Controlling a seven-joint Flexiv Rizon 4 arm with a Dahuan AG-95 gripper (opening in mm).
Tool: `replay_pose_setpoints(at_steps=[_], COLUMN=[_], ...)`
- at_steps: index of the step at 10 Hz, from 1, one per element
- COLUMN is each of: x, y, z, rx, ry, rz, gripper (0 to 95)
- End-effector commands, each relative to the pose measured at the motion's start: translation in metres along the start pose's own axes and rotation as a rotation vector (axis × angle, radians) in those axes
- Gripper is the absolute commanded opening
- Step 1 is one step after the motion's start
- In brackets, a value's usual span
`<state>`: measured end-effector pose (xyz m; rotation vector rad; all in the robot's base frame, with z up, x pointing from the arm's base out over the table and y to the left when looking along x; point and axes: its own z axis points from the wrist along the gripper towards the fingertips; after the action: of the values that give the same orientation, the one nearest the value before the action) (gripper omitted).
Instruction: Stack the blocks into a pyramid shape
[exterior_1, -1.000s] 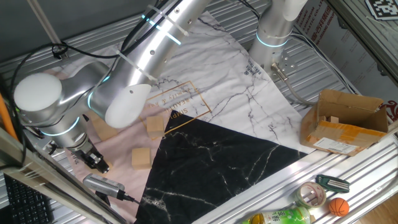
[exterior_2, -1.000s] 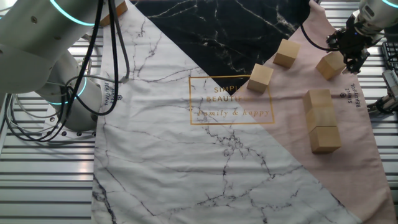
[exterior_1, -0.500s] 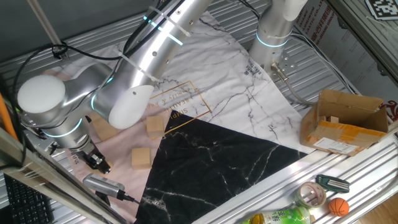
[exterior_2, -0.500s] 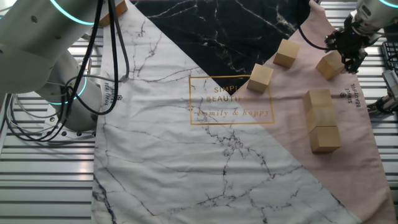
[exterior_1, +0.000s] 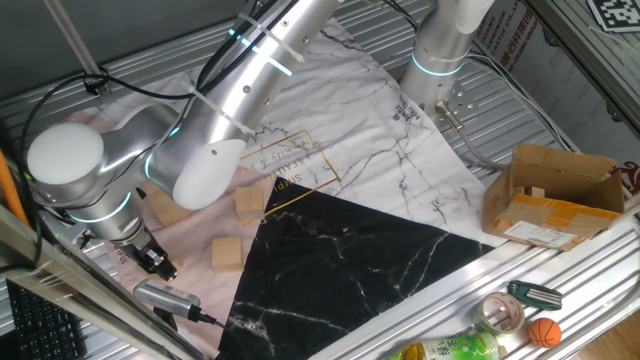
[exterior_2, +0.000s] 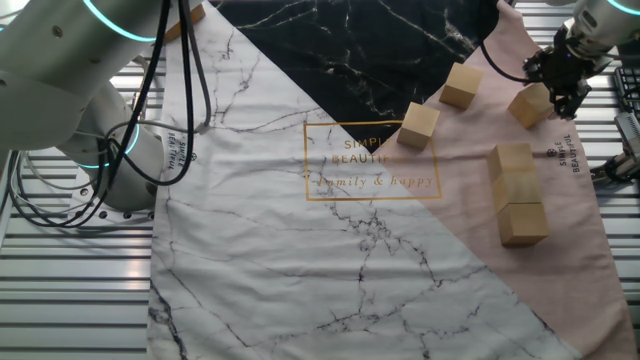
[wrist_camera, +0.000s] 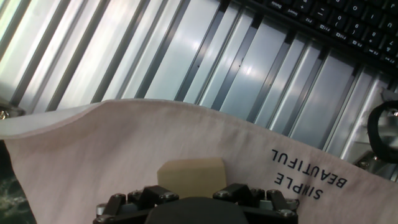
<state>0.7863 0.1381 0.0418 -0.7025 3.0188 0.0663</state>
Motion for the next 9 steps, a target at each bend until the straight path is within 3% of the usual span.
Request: replay_pose_setpoints(at_steps=[1,7,8,9], x=[0.0008,0.0006,0.0006,0.0006], y=[0.0004,0.0027,0.0027,0.0027], z=[0.0003,0.0019,0.0021,0.0022], rx=[0.001,0.004,0.004,0.004], ry=[0.001,0.015,0.014,0.014], rz=[0.008,0.022,0.024,0.026], gripper=[57.0,57.0,38.0,38.0])
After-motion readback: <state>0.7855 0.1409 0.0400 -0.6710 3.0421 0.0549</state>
